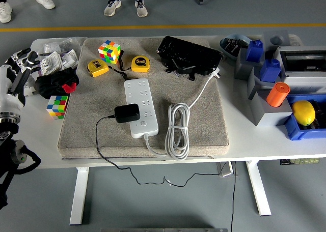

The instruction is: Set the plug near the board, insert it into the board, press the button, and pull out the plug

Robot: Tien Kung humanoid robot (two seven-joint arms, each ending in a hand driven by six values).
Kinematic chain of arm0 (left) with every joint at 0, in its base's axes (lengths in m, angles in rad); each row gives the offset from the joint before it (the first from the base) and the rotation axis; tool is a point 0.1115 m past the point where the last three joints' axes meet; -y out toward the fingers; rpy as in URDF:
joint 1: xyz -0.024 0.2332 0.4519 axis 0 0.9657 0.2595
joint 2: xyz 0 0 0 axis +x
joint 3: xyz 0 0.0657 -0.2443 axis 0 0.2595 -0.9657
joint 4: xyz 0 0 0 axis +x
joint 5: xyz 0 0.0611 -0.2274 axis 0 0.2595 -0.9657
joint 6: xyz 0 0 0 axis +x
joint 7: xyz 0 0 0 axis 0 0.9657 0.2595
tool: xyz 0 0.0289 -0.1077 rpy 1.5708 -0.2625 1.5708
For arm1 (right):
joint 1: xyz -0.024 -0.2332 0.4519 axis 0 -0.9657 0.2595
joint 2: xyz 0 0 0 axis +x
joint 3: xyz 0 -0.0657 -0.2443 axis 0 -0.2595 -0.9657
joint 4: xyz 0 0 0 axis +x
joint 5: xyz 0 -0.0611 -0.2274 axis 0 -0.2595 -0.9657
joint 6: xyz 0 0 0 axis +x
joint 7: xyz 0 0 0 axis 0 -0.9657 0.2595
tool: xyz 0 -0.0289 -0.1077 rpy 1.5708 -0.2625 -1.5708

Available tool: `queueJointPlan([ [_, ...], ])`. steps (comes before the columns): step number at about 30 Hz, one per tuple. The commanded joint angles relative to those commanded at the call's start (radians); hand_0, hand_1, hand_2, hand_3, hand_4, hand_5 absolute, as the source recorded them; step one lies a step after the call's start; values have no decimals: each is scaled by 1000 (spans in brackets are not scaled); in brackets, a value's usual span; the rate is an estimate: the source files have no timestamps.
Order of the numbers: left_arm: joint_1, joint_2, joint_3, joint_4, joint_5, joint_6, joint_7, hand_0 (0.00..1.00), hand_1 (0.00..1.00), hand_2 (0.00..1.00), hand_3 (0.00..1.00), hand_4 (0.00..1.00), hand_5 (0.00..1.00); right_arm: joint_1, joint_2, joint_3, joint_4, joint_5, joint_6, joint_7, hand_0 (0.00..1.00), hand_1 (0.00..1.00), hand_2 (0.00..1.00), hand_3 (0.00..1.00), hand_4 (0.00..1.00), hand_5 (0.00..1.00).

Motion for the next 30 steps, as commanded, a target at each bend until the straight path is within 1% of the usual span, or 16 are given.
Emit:
queueJointPlan([
  [16,-2,0,-1,0,-2,0,-2,579,640,651,707,987,560,3,-1,-3,-1,3,1,1,709,713,710,600,998,621],
  [30,-6,6,7,-1,1,0,2,582,640,651,707,986,561,6,-5,-9,0,4,2,-1,710,714,710,601,998,620],
])
